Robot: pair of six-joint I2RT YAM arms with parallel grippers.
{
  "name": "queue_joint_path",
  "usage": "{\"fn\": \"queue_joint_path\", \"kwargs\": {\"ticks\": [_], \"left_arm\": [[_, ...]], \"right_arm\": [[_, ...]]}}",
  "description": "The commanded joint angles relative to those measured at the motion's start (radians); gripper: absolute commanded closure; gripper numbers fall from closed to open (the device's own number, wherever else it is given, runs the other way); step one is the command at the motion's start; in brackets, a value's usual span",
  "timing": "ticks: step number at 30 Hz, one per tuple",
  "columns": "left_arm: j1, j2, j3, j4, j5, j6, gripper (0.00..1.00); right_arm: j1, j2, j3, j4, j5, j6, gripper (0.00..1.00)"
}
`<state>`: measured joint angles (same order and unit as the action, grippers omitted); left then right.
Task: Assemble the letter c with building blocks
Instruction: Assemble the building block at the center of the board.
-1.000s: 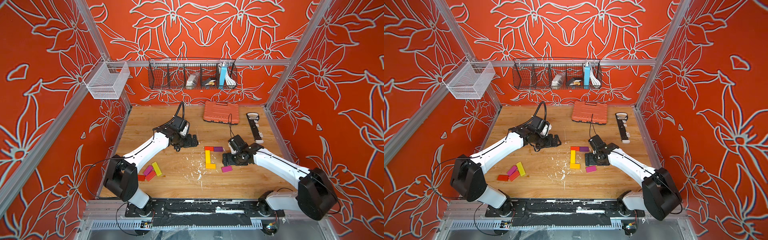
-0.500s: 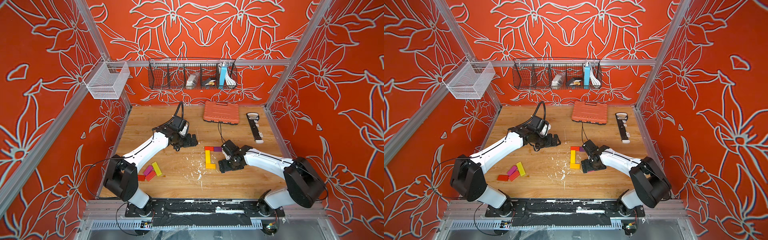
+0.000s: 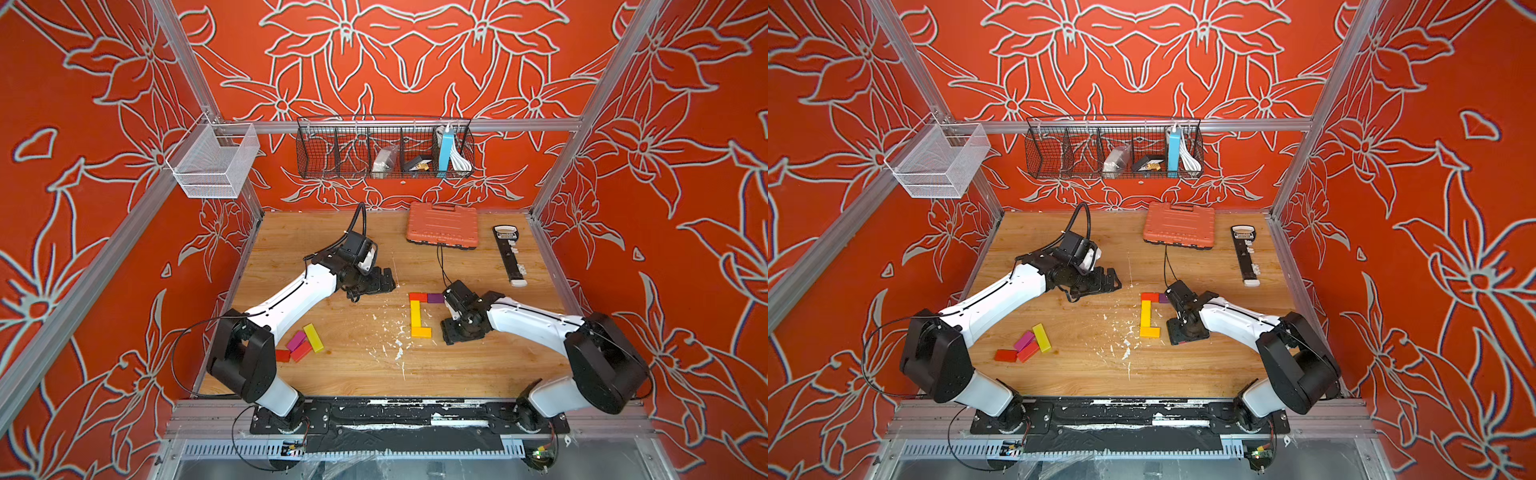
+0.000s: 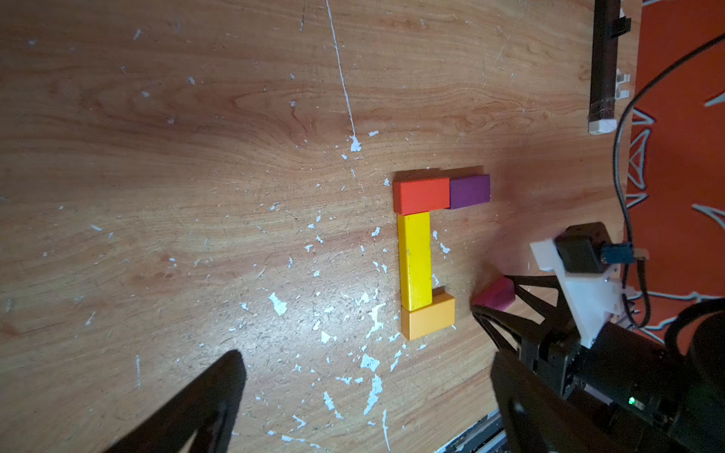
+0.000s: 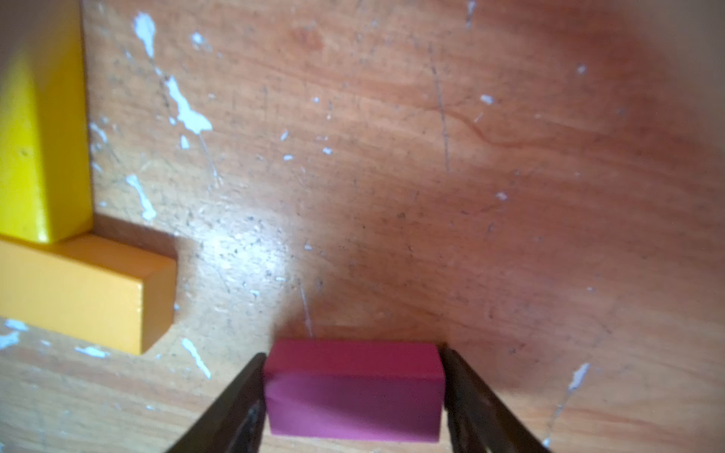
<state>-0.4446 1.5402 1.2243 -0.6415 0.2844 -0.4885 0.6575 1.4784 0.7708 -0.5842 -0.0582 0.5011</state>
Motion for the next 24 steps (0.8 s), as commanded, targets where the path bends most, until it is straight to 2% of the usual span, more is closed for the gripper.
{"fn": "queue_joint_path", "kwargs": {"ticks": [1,11,24], "left_arm": [[0.006,-0.005,-0.017,0.006,0.010,-0.002,0.02],[0.006,-0.003,-0.037,0.029,0.039,-0.019,0.02],[0.006,-0.001,-0.048,0.045,0.055,-0.028,0.02]], "right_arm": [[0.008,0.015,-0.017,0.019,-0.026,0.027,0.35],[0.009,-0.012,-0.003,0.033,-0.021,0.167,0.36],[0.008,0.000,0.028,0.038,-0.002,0.217,0.36]]}}
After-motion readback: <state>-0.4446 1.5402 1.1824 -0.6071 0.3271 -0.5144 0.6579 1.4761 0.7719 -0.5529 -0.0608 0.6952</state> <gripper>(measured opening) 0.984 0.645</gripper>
